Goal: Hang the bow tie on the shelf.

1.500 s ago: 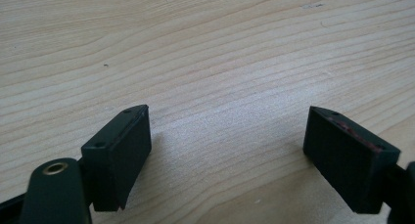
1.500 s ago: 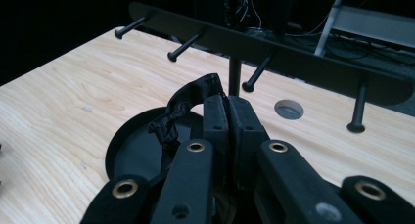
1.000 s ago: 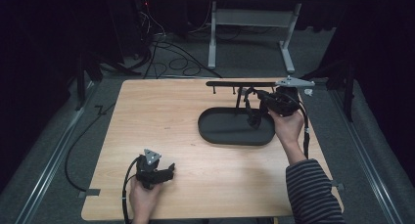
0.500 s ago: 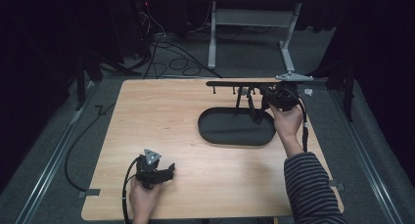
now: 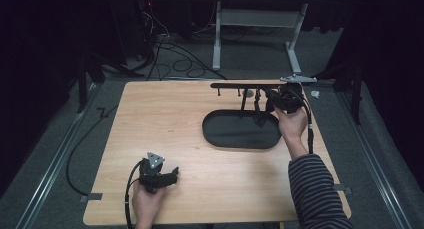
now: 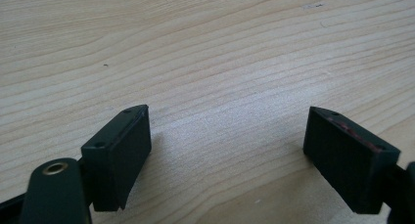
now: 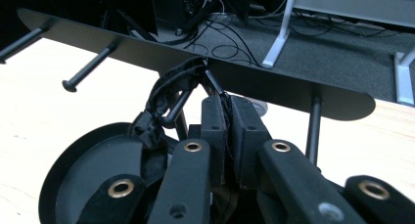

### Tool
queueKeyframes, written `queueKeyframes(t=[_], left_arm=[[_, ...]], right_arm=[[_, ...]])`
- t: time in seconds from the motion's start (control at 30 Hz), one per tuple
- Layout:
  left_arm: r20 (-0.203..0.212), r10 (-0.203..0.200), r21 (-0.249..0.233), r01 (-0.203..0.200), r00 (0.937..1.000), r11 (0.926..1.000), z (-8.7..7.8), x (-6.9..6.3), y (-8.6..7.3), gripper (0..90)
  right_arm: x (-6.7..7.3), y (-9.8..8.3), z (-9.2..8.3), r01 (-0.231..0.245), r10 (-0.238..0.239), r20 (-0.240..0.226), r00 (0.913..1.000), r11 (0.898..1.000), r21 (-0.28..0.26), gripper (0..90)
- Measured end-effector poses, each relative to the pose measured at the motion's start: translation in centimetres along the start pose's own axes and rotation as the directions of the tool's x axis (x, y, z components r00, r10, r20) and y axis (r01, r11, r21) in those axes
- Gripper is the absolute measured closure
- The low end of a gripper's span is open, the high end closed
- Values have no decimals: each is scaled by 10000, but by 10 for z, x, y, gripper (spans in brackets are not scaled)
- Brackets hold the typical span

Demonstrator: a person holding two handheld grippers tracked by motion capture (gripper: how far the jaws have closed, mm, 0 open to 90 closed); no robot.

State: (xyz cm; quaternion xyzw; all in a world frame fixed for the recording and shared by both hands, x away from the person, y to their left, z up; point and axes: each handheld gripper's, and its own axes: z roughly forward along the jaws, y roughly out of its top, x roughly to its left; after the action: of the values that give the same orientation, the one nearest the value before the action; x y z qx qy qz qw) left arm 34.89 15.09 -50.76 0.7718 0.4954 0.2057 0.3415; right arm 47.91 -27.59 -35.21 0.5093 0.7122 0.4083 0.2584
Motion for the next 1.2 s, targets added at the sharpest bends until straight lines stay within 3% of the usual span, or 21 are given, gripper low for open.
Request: queueKeyframes(t=[0.73,1.2], left_arm=[[0,-1,-1,1,10000,10000,0,0,0,184],[0,0,-2,0,10000,10000,0,0,0,184]], right_arm=[[1,-12,13,-157,161,-56,9999,9977,654,812],[0,-17,6,-116,126,-195,9997,9987,496,782]])
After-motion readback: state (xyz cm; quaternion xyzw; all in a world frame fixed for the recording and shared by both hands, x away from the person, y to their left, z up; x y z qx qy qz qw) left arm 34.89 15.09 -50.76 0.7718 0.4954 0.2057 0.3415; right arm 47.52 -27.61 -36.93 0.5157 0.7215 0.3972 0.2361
